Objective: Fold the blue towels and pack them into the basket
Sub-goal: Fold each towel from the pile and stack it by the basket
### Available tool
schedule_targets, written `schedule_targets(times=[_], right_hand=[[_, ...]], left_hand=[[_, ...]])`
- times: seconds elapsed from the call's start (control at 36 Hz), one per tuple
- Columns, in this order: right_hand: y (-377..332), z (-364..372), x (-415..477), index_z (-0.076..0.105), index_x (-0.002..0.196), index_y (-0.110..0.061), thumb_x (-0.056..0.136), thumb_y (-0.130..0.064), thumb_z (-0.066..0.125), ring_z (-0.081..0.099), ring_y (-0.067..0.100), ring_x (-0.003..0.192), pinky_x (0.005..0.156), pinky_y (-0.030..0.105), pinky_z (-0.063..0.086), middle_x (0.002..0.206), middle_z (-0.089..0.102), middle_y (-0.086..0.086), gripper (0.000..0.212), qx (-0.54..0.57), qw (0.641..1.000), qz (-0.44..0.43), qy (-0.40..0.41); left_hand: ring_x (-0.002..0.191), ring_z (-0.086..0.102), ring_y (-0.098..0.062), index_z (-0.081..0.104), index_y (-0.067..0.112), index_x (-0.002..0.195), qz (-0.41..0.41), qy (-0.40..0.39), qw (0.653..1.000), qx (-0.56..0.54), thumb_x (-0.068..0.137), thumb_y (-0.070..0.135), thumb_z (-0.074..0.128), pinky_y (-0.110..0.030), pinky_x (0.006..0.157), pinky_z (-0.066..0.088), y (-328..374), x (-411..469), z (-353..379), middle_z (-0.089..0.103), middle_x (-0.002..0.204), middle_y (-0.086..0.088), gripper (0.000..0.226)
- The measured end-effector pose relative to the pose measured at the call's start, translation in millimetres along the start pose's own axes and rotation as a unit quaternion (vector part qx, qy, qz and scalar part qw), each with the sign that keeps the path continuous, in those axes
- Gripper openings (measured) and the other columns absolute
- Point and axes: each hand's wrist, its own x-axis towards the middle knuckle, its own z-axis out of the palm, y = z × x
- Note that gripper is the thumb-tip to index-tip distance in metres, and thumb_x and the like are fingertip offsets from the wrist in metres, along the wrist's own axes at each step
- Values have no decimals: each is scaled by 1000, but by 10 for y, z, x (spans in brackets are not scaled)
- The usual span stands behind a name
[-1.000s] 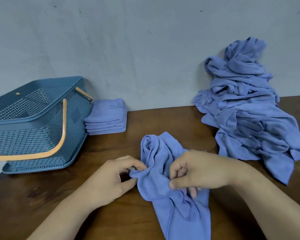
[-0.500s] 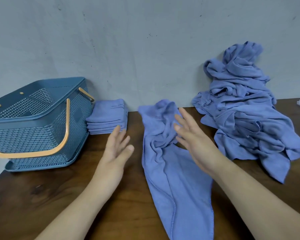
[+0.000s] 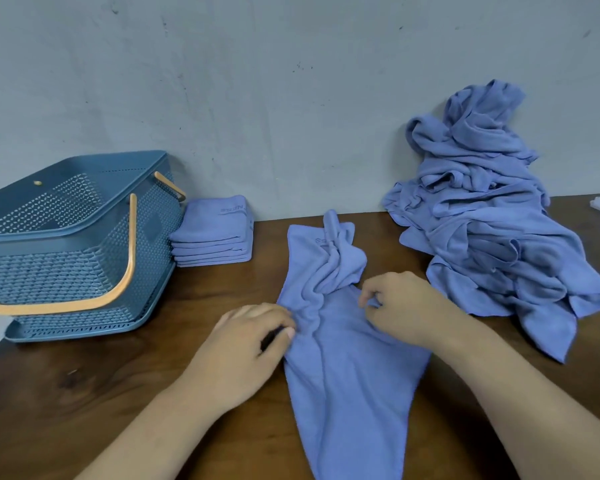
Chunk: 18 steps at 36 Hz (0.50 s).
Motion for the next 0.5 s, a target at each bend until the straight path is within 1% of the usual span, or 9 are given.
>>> schedule_targets(times=[0.06,0.08,0.17,0.22,0.28,0.33,0.39,0.44,0.5], right_hand=[[-1,-113,-48,74,76,-27,86,-28,64,64,9,71,64,25,51,71,69,-19,15,15,997,10,-70],[-22,-170,-81,75,74,-24,87,-33,64,67,9,65,63,26,52,69,72,-14,20,49,992,16,-118],[-79,-283,-164,77,73,-17,93,-44,63,64,12,48,52,18,47,63,74,4,37,124,966,40,-225],[-87,-291,-172,77,69,-21,94,-49,64,60,7,46,52,18,45,58,72,0,40,71,979,28,-188],[-95,-240,-138,74,66,-22,92,-49,67,62,8,54,57,29,50,57,69,-6,38,11,996,-5,-85],[-108,-161,-106,72,71,-25,88,-45,74,64,5,68,67,35,56,68,70,-11,26,42,998,-51,-8],[-152,-98,-107,77,95,-35,88,-40,79,63,-4,88,79,26,52,91,70,-20,9,80,990,-117,-21],[-162,-20,-92,74,120,-35,91,-38,77,59,-2,105,91,22,48,112,65,-21,29,41,981,-169,-80],[-175,-9,-101,74,125,-33,93,-35,76,58,1,106,95,25,47,114,64,-19,32,8,978,-179,-106]], left_hand=[[111,60,0,65,38,102,-25,28,999,20,106,39,54,-41,107,46,-50,9,-38,65,114,28,12],[107,61,-3,65,35,99,-38,42,998,29,106,38,55,-41,105,46,-70,10,-53,66,109,25,13],[95,59,-7,65,31,91,-73,65,993,65,104,41,56,-41,100,47,-84,2,-84,63,92,19,18],[94,56,-5,62,33,89,-89,76,991,66,103,45,55,-40,98,46,-66,-11,-86,61,90,19,20],[95,54,-3,60,36,89,-91,90,991,40,102,51,53,-35,91,47,-28,-25,-95,61,91,19,21],[101,55,-3,61,39,93,-74,89,993,-13,100,56,55,-24,84,45,15,-41,-105,62,97,20,19],[106,56,-4,61,43,102,-43,53,997,-40,98,60,59,-18,83,44,50,-63,-98,61,107,24,18],[110,55,-1,60,45,112,-19,11,999,-24,96,62,61,-18,88,44,57,-83,-62,59,115,29,23],[113,52,3,61,44,117,-15,-2,1000,-3,96,58,63,-23,95,45,32,-78,-41,59,115,30,25]])
